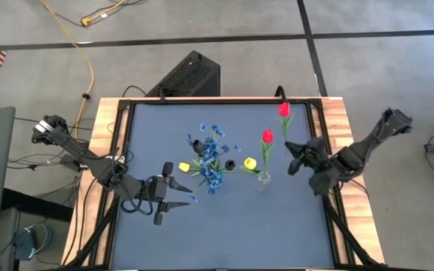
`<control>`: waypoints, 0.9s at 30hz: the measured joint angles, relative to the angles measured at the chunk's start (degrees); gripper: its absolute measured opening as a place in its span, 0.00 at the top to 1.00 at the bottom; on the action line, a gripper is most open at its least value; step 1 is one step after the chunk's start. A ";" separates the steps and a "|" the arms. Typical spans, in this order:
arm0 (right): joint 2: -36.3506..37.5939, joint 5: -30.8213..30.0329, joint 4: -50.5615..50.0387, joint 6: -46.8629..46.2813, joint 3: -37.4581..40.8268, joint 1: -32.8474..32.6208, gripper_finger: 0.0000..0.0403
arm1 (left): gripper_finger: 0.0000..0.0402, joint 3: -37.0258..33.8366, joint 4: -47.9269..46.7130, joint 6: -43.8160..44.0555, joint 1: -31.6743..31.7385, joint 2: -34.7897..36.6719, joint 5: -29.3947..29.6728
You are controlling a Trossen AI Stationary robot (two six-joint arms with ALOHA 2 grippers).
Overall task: Sort flowers into vase by color
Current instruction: Put the red flower into the transparent vase
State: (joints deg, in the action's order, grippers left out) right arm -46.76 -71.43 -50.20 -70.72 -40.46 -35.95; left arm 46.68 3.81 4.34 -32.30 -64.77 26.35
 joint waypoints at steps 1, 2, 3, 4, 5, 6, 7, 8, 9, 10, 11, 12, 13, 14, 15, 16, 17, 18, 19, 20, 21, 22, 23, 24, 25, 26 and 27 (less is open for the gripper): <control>0.00 -2.84 1.16 3.06 -0.31 -1.46 0.96 | 0.59 0.00 0.00 0.00 0.11 0.00 -0.02; 0.00 -5.21 3.10 6.19 -0.42 -2.73 0.96 | 0.59 0.00 0.00 0.21 0.18 -0.01 -0.01; -0.06 -7.08 5.73 9.48 -0.43 -3.96 0.96 | 0.59 0.00 0.00 0.55 0.19 0.00 0.00; -0.21 -8.37 8.85 12.97 -0.43 -5.20 0.96 | 0.59 0.00 0.00 0.76 0.20 0.00 0.01; -0.46 -9.22 12.31 16.71 -0.43 -6.27 0.96 | 0.59 0.00 0.00 0.76 0.23 0.00 0.02; -0.82 -9.81 15.76 20.54 -0.43 -7.28 0.96 | 0.59 0.00 0.00 0.77 0.22 0.00 0.00; -1.34 -10.31 19.33 24.15 -0.43 -8.30 0.96 | 0.59 0.00 0.00 0.79 0.20 0.00 0.00; -1.89 -10.83 23.10 27.46 -0.43 -9.25 0.96 | 0.59 0.00 0.02 0.79 0.20 0.00 0.02; -2.56 -11.49 26.53 30.56 -0.45 -10.18 0.96 | 0.59 0.00 0.15 0.65 0.27 0.00 0.00; -3.30 -12.13 29.84 33.20 -0.45 -11.02 0.96 | 0.59 0.00 0.39 0.42 0.38 0.00 -0.02; -4.23 -13.08 32.57 35.48 -0.48 -11.69 0.96 | 0.59 0.00 0.67 0.39 0.52 0.00 -0.01; -5.30 -14.27 34.85 37.28 -0.51 -12.27 0.96 | 0.59 0.00 0.86 0.42 0.74 0.00 -0.01; -6.56 -15.30 36.28 38.19 -0.51 -12.75 0.96 | 0.59 0.00 0.99 0.44 0.97 0.00 0.04; -7.86 -16.03 37.11 38.55 -0.51 -12.95 0.96 | 0.59 0.00 1.13 0.42 1.16 0.00 0.02; -9.23 -16.43 37.72 38.53 -0.51 -12.92 0.96 | 0.59 0.00 1.22 0.44 1.34 0.00 0.02; -10.58 -16.49 37.97 37.86 -0.51 -12.78 0.96 | 0.59 0.00 1.43 0.44 1.53 0.00 0.04; -11.98 -16.89 38.47 37.14 -0.51 -12.58 0.96 | 0.59 0.00 1.58 0.44 1.71 0.00 0.02; -13.26 -17.17 39.28 36.65 -0.51 -12.39 0.96 | 0.59 0.00 1.67 0.44 1.82 0.00 0.02; -14.54 -17.15 40.30 36.61 -0.51 -12.21 0.96 | 0.59 0.00 1.84 0.49 1.92 0.00 0.00; -15.54 -17.01 41.33 36.86 -0.51 -12.02 0.96 | 0.59 0.00 1.97 0.67 2.07 0.00 0.00; -16.42 -16.21 42.02 37.85 -0.76 -11.84 0.96 | 0.59 0.00 2.17 0.76 2.15 0.00 0.00; -17.05 -14.70 42.98 39.24 -1.38 -11.81 0.96 | 0.59 0.02 2.28 0.90 2.19 0.00 -0.03; -17.51 -12.70 44.29 41.19 -2.29 -11.81 0.96 | 0.59 0.02 2.33 0.91 2.19 0.00 -0.07; -17.82 -10.84 45.75 43.71 -3.12 -11.83 0.96 | 0.59 0.00 2.47 0.89 2.19 0.00 -0.11; -18.06 -8.97 47.26 46.71 -3.91 -11.93 0.96 | 0.59 0.02 2.75 0.87 2.19 0.00 -0.11; -18.19 -7.03 49.31 50.05 -4.62 -12.03 0.96 | 0.59 0.02 2.98 0.90 2.19 0.00 -0.11; -18.23 -4.89 51.63 53.60 -4.96 -12.03 0.96 | 0.59 0.02 3.26 0.87 2.19 0.00 -0.13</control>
State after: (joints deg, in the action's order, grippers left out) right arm -64.99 -76.32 1.42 -17.12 -45.42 -47.99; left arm 46.70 7.07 5.21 -30.11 -64.77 26.22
